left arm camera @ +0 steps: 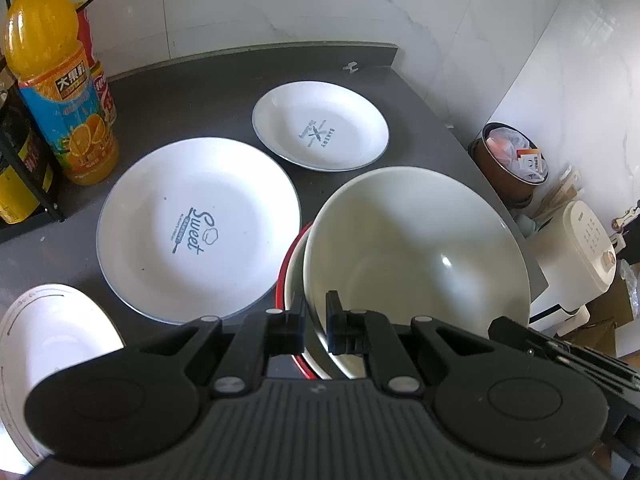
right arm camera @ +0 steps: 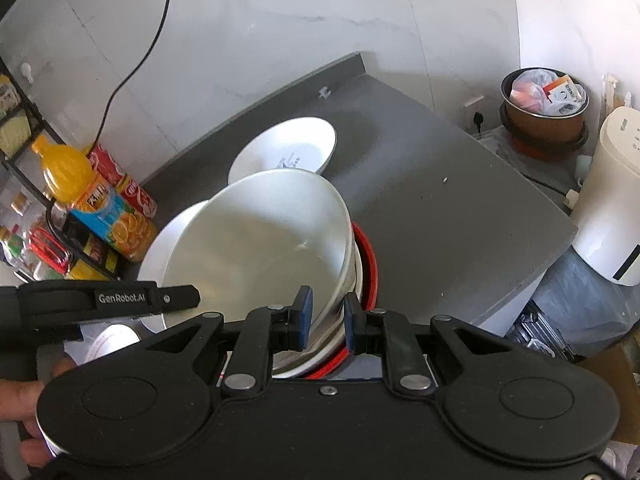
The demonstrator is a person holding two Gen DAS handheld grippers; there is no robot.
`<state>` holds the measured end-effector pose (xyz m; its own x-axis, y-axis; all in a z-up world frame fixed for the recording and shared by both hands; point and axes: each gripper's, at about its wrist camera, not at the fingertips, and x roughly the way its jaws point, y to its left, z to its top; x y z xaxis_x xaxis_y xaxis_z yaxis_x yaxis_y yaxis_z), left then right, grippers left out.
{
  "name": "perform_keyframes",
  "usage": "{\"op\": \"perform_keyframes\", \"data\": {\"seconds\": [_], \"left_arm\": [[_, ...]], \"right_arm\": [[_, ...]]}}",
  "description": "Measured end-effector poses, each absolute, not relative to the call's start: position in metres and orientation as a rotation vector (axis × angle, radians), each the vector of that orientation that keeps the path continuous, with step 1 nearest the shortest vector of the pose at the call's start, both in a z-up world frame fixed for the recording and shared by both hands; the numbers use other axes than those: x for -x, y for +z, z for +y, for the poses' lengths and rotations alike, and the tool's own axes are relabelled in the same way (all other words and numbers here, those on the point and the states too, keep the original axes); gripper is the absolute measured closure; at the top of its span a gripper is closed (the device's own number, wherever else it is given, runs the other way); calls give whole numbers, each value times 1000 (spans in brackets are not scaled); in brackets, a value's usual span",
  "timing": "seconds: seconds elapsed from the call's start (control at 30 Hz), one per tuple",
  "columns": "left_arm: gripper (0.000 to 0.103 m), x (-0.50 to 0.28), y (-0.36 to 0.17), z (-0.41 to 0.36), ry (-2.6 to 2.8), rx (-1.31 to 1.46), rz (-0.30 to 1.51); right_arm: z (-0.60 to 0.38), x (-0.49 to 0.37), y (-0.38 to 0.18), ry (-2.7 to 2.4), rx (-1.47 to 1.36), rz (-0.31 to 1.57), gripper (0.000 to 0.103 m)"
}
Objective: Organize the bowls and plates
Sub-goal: 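Lift the smaller cream bowl and carry it over the bowl stack, then lower the smaller cream bowl onto the stack and open the right gripper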
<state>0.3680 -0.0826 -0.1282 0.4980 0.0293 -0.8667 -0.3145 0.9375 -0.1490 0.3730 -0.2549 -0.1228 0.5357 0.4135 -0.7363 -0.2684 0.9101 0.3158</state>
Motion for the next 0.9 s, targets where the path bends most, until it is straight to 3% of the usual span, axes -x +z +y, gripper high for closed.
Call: {"op": "perform_keyframes", "data": {"seconds": [0.33, 0.53, 0.6, 0.73, 0.9], "left_arm": [[94, -373, -137, -83, 231, 265, 1071], [88, -377, -129, -86, 232, 228, 1086], [83, -377, -124, -85, 243, 229, 1083], [54, -378, -111, -83, 247, 236, 1066], [38, -384, -100, -82, 274, 214, 1034]], "right_arm": [[-244, -373, -128, 420, -141, 935, 78], [-249, -368, -123, 442, -163, 918, 73], [-252, -368, -119, 443, -181, 909, 67], [-254, -371, -110, 438, -193, 879, 57], [-258, -377, -98, 432, -203, 864, 40]]}}
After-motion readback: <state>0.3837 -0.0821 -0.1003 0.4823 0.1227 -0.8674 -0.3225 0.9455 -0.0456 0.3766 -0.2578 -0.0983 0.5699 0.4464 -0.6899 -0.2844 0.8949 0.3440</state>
